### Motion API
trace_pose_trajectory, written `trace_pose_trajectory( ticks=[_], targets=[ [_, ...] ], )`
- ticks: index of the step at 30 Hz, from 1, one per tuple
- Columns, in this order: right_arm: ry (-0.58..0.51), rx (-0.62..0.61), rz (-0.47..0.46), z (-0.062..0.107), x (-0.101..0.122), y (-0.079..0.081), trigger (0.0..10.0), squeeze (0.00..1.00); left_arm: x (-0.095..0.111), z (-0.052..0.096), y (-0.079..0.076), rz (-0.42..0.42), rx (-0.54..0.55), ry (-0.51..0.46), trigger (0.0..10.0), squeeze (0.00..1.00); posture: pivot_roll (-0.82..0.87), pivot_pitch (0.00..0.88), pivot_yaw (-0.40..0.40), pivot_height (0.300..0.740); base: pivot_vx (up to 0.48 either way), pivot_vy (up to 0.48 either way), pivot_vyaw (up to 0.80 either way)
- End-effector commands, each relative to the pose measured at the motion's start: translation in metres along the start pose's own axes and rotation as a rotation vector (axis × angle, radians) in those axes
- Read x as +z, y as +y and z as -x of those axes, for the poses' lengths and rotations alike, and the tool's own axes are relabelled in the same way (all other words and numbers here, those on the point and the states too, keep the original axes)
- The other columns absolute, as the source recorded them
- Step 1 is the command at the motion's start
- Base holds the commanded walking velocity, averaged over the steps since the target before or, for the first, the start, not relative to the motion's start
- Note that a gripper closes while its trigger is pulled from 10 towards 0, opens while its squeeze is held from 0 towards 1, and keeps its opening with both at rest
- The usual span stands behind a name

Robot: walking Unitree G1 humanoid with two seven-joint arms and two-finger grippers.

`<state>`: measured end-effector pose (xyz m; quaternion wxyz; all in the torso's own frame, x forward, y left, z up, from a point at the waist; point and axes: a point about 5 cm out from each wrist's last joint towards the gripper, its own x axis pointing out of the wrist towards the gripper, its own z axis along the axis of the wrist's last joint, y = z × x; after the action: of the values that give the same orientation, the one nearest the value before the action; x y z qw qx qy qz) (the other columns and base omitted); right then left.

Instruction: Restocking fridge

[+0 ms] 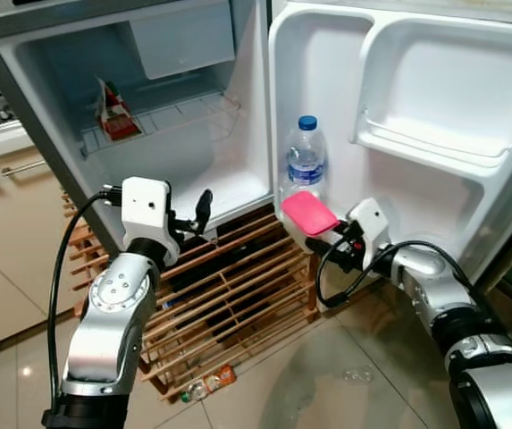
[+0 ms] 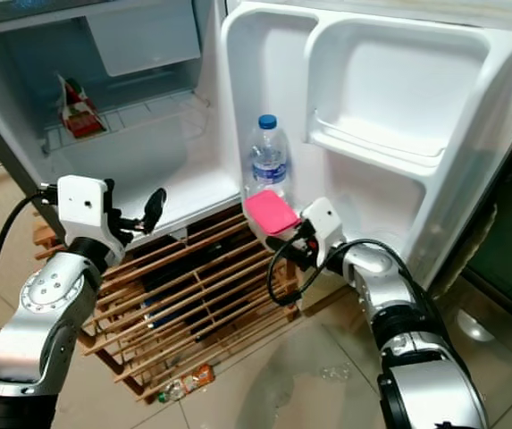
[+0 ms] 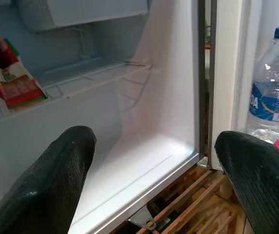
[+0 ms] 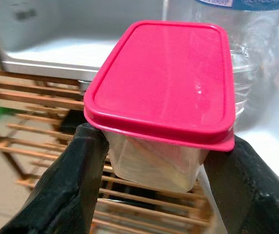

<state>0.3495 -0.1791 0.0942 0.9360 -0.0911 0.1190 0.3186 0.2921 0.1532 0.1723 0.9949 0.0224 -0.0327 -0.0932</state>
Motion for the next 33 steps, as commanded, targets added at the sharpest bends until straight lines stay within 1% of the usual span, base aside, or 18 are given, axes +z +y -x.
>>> trace_pose_trajectory(
  ticks=[1,4,5,6,9,11,13,14,15,16,17,18,19,20,22,24,28,33],
  targets=[
    [0.041,-0.094,0.005,0.007,-0.008,-0.010,0.0,0.00,0.001,-0.001,0.004,-0.006,0.002,0.011,10.0,0.00,-0.07,0.000,0.174,0.740,0.000,0.000,0.00],
    [0.023,-0.104,0.134,0.006,0.002,-0.009,0.0,0.00,0.002,-0.003,0.004,-0.008,0.000,0.009,10.0,0.00,-0.06,0.000,0.151,0.740,0.000,0.000,0.00],
    [0.023,-0.104,0.134,0.006,0.002,-0.009,0.0,0.00,0.002,-0.003,0.004,-0.008,0.000,0.009,10.0,0.00,-0.06,0.000,0.151,0.740,0.000,0.000,0.00],
    [-0.028,-0.070,0.208,0.004,0.014,-0.004,0.0,0.00,0.004,-0.005,0.004,-0.007,0.001,0.004,10.0,0.00,-0.06,0.000,0.118,0.740,0.000,0.000,0.00],
    [-0.120,0.000,0.241,0.005,0.032,0.007,0.0,0.00,0.005,-0.006,0.002,0.000,0.003,-0.002,10.0,0.00,-0.06,0.000,0.086,0.740,0.000,0.000,0.00],
    [-0.143,0.010,0.223,0.007,0.035,0.011,0.0,0.00,0.004,-0.006,0.000,0.004,0.003,-0.002,10.0,0.00,-0.07,0.000,0.066,0.740,0.000,0.000,0.00],
    [-0.175,-0.006,0.124,0.010,0.033,0.014,0.0,0.00,0.000,-0.006,-0.005,0.018,0.006,0.006,10.0,0.00,-0.08,0.000,0.053,0.740,0.000,0.000,0.00],
    [-0.175,-0.006,0.124,0.010,0.033,0.014,0.0,0.00,0.000,-0.006,-0.005,0.018,0.006,0.006,10.0,0.00,-0.08,0.000,0.053,0.740,0.000,0.000,0.00],
    [-0.177,-0.054,0.045,0.011,0.029,0.012,0.0,0.00,-0.002,-0.006,-0.007,0.027,0.008,0.010,10.0,0.00,-0.09,0.000,0.037,0.740,0.000,0.000,0.00],
    [-0.171,-0.141,-0.054,0.012,0.022,0.007,0.0,0.00,-0.004,-0.007,-0.010,0.039,0.012,0.011,10.0,0.00,-0.09,0.000,0.029,0.740,0.000,0.000,0.00],
    [-0.171,-0.141,-0.054,0.012,0.022,0.007,0.0,0.00,-0.004,-0.007,-0.010,0.039,0.012,0.011,10.0,0.00,-0.09,0.000,0.029,0.740,0.000,0.000,0.00],
    [-0.182,-0.263,-0.138,0.013,0.021,0.002,0.0,0.00,-0.004,-0.009,-0.011,0.049,0.017,0.003,10.0,0.00,-0.10,0.000,0.029,0.740,0.000,0.000,0.00],
    [-0.191,-0.295,-0.148,0.014,0.023,0.001,0.0,0.00,-0.003,-0.010,-0.011,0.054,0.017,0.001,10.0,0.00,-0.10,0.000,0.027,0.740,0.000,0.000,0.00],
    [-0.191,-0.295,-0.148,0.014,0.023,0.001,0.0,0.00,-0.003,-0.010,-0.011,0.054,0.017,0.001,10.0,0.00,-0.10,0.000,0.027,0.740,0.000,0.000,0.00],
    [-0.209,-0.348,-0.109,0.012,0.028,0.003,0.0,0.00,-0.003,-0.013,-0.013,0.063,0.002,-0.001,10.0,0.00,-0.11,0.000,0.025,0.740,0.000,0.384,-0.38],
    [-0.206,-0.361,-0.092,0.012,0.031,0.004,0.0,0.00,-0.004,-0.015,-0.015,0.065,-0.003,0.003,10.0,0.00,-0.11,0.000,0.023,0.740,0.000,0.480,-0.75],
    [-0.215,-0.379,-0.107,0.012,0.036,0.003,0.0,0.00,-0.004,-0.018,-0.017,0.062,-0.005,-0.004,10.0,0.00,-0.12,0.000,0.019,0.740,0.000,0.120,-0.73],
    [-0.201,-0.345,-0.078,0.008,0.039,0.012,0.0,0.00,-0.005,-0.021,-0.020,0.066,0.004,-0.006,10.0,0.00,-0.12,0.000,0.014,0.740,0.000,0.000,-0.73]
  ],
)
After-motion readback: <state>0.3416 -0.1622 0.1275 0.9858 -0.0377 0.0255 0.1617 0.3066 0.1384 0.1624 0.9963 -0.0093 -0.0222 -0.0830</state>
